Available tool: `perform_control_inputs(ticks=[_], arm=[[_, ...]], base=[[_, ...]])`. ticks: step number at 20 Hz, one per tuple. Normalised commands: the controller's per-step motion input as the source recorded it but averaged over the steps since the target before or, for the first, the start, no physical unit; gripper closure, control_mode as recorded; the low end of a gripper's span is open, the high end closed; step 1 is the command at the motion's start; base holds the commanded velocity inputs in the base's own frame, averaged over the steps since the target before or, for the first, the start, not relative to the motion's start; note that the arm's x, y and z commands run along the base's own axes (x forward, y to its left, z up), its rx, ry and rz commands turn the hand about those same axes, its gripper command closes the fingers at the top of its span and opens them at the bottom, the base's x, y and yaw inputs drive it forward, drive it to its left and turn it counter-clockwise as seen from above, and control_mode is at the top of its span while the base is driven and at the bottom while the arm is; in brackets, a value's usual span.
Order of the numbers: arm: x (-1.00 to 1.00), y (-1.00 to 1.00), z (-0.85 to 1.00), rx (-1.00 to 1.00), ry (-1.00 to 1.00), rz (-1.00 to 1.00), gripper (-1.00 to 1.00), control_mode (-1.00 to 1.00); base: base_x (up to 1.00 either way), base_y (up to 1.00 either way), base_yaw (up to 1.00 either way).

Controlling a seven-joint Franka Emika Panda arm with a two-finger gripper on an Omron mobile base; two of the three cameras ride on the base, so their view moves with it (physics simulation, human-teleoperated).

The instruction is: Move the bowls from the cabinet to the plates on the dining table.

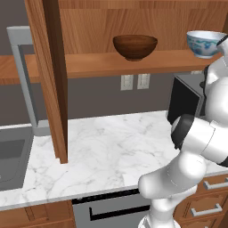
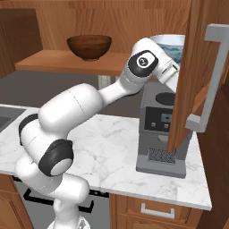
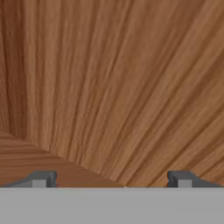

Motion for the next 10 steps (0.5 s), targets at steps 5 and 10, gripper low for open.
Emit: perform_control_inputs(ticks=[5,10], arm=[[0.12,-0.72,0.0,0.13,-0.21,0.12,-1.0,-1.0],[0.1,-0.5,0.0,0.14,-0.22,0.11,-1.0,-1.0]], base=[[0.0,0.0,0.0],[0.0,0.0,0.0]])
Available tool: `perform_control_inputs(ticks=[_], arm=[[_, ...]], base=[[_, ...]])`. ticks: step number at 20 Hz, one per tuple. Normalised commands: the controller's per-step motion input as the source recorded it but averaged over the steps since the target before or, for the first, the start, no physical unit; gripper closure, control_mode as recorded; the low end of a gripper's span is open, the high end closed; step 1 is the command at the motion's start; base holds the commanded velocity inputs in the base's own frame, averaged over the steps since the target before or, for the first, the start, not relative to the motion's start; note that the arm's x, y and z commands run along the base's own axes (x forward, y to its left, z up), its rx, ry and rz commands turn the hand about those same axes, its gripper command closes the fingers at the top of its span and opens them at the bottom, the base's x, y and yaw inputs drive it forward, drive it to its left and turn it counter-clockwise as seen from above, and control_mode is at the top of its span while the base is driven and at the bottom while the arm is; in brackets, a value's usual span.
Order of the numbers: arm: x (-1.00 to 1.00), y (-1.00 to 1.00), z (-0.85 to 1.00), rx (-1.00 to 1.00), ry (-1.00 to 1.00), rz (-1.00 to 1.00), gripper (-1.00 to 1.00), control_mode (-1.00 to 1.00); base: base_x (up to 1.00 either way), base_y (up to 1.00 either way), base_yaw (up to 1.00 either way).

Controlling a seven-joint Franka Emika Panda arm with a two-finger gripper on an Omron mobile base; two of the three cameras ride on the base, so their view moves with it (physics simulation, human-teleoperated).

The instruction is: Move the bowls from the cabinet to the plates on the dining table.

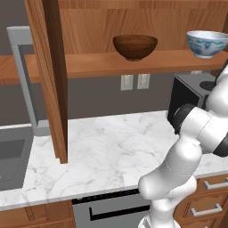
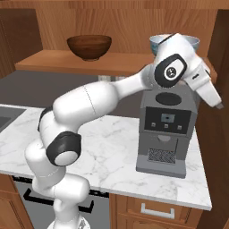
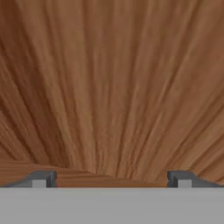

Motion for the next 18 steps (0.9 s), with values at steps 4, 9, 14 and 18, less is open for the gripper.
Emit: perform_control_inputs(ticks=[4,9,14,18], arm=[[-0.1,0.31,-0.04,0.13,-0.27,0.08,-1.0,-1.0],[-0.16,0.86,-0.12,0.08,-0.25,0.07,-1.0,-1.0],[-0.17,1.0,-0.17,0.04,-0.21,0.07,-1.0,-1.0],[-0.29,0.91,-0.2,0.05,-0.15,0.1,-1.0,-1.0]], base=[[0.0,0.0,0.0],[0.0,0.0,0.0],[0.0,0.0,0.0],[0.0,0.0,0.0]])
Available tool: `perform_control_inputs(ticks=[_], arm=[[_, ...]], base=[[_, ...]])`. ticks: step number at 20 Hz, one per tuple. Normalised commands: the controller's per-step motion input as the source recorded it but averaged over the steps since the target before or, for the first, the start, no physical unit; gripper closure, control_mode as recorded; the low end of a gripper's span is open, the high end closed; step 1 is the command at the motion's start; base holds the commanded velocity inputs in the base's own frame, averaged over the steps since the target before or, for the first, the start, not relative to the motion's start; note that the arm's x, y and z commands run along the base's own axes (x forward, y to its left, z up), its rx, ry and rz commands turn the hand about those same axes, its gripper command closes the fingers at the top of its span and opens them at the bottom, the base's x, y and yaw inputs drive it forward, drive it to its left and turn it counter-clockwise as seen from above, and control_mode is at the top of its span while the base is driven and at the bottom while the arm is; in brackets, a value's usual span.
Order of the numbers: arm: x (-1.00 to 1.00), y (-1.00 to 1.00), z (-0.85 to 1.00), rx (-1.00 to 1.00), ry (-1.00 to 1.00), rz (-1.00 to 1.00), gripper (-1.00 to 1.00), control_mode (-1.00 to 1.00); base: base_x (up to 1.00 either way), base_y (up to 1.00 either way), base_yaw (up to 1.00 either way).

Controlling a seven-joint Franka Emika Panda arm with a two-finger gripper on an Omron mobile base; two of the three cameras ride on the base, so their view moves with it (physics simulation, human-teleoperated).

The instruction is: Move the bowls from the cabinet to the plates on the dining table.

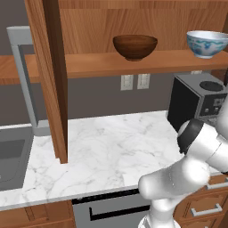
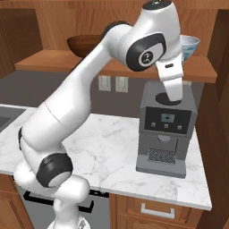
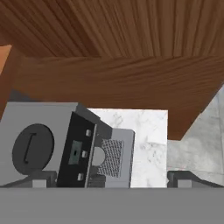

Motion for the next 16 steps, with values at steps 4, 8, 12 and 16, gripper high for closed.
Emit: perform_control_inputs(ticks=[4,8,12,16], arm=[[-0.29,0.82,-0.24,0.06,-0.11,0.14,-1.0,-1.0],[-0.28,0.83,-0.3,0.07,-0.15,0.13,-1.0,-1.0],[-0.17,0.85,-0.2,0.09,-0.19,0.1,-1.0,-1.0],[0.3,0.6,0.04,0.2,-0.21,0.0,-1.0,-1.0]], base=[[0.0,0.0,0.0],[0.0,0.0,0.0],[0.0,0.0,0.0],[0.0,0.0,0.0]])
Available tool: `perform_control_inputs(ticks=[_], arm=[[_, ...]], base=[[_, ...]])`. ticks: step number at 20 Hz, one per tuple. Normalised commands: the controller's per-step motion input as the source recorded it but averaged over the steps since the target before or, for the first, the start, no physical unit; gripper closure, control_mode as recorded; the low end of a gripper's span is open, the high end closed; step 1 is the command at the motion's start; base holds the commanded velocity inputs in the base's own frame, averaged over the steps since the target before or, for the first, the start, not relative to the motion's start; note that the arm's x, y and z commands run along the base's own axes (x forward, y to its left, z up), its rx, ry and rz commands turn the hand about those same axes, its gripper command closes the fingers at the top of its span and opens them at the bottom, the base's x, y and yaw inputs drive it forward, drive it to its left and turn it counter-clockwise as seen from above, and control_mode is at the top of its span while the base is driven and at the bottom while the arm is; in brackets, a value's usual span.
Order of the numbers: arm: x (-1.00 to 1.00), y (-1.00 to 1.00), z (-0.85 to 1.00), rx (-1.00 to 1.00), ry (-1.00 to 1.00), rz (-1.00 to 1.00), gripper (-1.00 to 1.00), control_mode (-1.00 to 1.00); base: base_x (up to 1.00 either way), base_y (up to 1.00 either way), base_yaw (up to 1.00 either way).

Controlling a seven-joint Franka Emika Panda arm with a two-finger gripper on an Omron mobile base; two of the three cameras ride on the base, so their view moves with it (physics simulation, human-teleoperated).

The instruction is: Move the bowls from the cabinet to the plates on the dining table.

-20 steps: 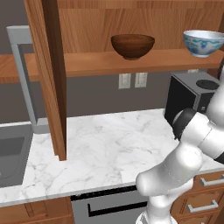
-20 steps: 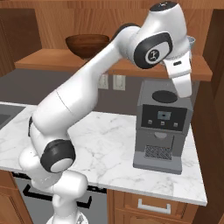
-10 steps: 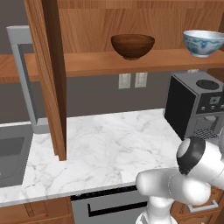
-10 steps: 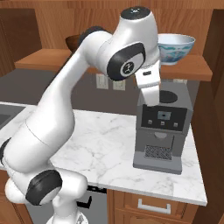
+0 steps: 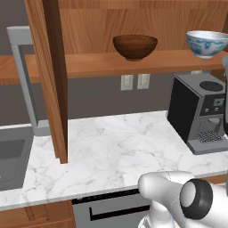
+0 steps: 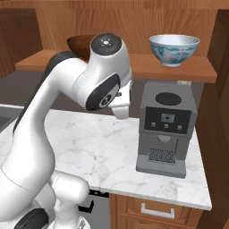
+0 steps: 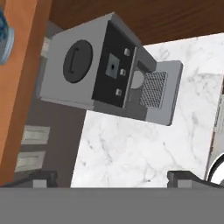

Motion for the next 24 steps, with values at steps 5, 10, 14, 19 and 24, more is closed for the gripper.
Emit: perform_control_inputs(ticks=[5,10,14,19,24], arm=[[0.37,0.49,0.21,0.21,-0.21,0.0,-1.0,-1.0],[0.29,0.56,0.24,0.21,-0.2,0.0,-1.0,-1.0],[0.34,0.55,0.27,0.18,-0.2,0.0,-1.0,-1.0],[0.27,0.52,0.3,0.15,-0.14,0.0,-1.0,-1.0],[0.07,0.11,0.12,0.03,-0.01,0.0,-1.0,-1.0]], base=[[0.0,0.0,0.0],[0.0,0.0,0.0],[0.0,0.0,0.0],[0.0,0.0,0.0],[0.0,0.0,0.0]])
